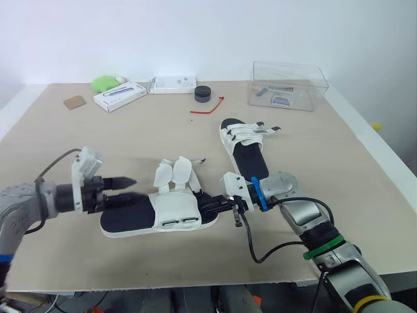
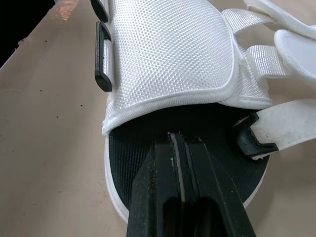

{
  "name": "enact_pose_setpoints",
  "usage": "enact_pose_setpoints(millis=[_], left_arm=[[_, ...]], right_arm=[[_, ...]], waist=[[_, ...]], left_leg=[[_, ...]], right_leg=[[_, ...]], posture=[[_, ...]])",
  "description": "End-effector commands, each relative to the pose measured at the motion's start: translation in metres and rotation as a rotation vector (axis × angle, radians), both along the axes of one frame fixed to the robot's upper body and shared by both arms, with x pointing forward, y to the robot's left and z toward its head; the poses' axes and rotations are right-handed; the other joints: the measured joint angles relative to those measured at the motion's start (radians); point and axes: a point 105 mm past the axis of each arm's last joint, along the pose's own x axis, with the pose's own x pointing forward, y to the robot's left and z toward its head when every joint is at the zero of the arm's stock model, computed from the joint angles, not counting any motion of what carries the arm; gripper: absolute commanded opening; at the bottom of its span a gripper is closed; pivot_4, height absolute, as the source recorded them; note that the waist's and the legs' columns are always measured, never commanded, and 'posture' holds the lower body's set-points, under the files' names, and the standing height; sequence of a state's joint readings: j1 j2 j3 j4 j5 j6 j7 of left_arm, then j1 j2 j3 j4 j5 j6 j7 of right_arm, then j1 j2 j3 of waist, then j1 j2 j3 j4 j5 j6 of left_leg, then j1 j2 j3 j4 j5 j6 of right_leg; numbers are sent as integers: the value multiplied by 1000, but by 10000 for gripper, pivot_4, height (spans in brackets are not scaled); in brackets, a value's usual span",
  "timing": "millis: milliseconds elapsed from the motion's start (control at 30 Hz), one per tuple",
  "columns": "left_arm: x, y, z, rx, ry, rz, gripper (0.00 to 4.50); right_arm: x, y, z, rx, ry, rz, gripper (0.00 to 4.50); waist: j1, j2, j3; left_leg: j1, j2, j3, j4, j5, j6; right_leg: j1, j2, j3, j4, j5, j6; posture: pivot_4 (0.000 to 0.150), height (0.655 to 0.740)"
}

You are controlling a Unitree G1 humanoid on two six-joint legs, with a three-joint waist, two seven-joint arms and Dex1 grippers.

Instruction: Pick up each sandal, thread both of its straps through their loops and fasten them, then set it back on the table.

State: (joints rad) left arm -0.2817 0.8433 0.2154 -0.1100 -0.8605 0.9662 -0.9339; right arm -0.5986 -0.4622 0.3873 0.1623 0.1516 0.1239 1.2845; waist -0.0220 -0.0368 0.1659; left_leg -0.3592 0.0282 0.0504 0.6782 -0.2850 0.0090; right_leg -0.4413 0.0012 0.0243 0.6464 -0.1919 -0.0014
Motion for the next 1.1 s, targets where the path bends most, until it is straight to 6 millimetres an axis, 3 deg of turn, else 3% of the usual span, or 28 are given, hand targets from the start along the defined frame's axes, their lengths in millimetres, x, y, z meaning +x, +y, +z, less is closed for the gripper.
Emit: enact_pose_setpoints(millis=[33,233,467,833,1100], left_arm=[[11,-2,6,-70,23,52,44215],[23,-22,0,-191,139,34,44215],[32,-30,-16,-232,303,15,44215],[48,-31,-3,-346,315,18,44215],[58,-47,22,-496,263,-21,44215]], right_arm=[[3,-4,0,-23,-10,-15,0],[2,-7,0,-34,-19,-12,0],[2,-8,1,-35,-26,-15,0],[-1,-9,0,-40,-28,-20,0],[-2,-6,2,-17,-9,-18,0]], waist=[[-1,-1,0],[0,-3,0],[-1,-3,0],[-2,-5,0],[-1,-6,0]], left_leg=[[0,0,0,0,0,0],[0,0,-1,0,0,-1],[-1,-1,-1,0,0,-1],[-1,-2,-1,0,0,-3],[-2,-3,-2,0,1,-4]], right_leg=[[0,0,0,0,0,0],[0,-1,0,1,2,-5],[0,-1,0,1,2,-4],[0,-3,0,1,2,-5],[0,-4,-1,1,2,-4]], posture=[[1500,7400],[1500,7400],[1500,7400],[1500,7400],[1500,7400]])
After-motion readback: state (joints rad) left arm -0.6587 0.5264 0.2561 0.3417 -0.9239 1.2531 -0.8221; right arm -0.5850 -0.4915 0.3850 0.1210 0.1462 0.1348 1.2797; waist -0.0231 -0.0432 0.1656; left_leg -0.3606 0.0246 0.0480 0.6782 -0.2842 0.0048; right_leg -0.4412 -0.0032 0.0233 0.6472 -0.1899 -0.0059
